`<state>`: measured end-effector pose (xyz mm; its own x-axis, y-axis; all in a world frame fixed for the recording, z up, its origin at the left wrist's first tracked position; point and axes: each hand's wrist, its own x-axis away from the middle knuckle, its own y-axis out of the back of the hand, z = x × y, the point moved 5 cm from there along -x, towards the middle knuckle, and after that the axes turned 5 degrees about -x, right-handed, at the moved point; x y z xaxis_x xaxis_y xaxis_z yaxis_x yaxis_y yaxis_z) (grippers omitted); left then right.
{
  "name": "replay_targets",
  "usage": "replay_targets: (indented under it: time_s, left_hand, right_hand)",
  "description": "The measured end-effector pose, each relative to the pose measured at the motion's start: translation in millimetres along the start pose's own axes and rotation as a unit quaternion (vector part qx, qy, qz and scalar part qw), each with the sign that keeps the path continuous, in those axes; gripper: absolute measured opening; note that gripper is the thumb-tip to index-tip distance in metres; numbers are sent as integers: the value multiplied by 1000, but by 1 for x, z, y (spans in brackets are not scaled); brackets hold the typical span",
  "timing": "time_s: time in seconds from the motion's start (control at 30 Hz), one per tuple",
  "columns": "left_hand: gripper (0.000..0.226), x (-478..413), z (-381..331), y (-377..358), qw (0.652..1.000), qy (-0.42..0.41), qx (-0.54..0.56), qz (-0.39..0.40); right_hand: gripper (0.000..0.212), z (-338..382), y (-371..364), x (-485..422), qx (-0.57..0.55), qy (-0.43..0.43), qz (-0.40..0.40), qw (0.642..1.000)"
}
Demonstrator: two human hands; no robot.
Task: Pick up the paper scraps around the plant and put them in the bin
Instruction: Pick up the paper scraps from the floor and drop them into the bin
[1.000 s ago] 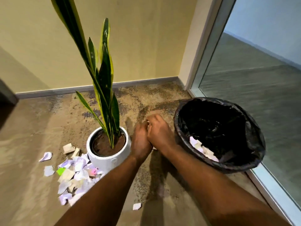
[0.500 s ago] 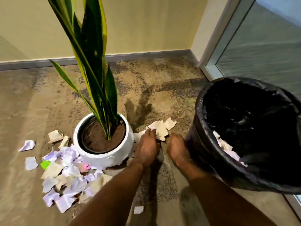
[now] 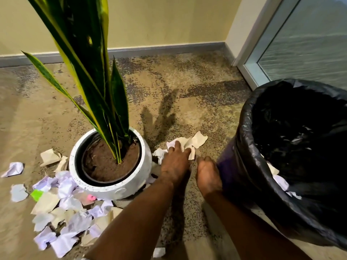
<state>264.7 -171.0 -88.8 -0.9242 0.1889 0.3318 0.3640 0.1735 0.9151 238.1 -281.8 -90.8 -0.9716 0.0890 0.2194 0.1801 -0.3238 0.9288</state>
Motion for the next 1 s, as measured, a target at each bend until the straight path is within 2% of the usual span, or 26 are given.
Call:
replay_targets:
  time_s: [0.13, 0.27, 0.33, 0.47, 0.53, 0.67, 0.77, 0.9, 1.0]
  left_hand:
    - [43, 5, 3, 6, 997, 17, 64, -43]
    - [51, 15, 7, 9, 989, 32, 125, -73]
    - [55, 20, 7, 8, 984, 24, 152, -85]
    - [66, 28, 8, 6, 973, 18, 197, -116]
    - [59, 32, 9, 6, 967, 31, 221, -126]
    - [52, 41, 15, 5, 953, 63, 260, -144]
    - [48, 50, 17, 7, 946, 68, 266, -170]
    - [48, 54, 18, 8, 943, 68, 275, -176]
    - [42, 56, 17, 10, 944, 75, 270, -176]
  right_hand:
    - [32, 3, 1, -1, -74, -28, -16, 997]
    - [18, 11, 5, -5, -150, -22, -48, 987]
    - [19, 14, 9, -13, -181, -48, -58, 981]
    - [33, 24, 12, -31, -149, -32, -93, 984]
    - [45, 29, 9, -39, -104, -16, -88, 990]
    - [73, 27, -10, -54, 2, 0, 34, 999]
    - [68, 26, -18, -58, 36, 2, 70, 997]
    - [58, 29, -11, -55, -4, 19, 9, 1000]
    - [55, 32, -7, -52, -14, 36, -7, 999]
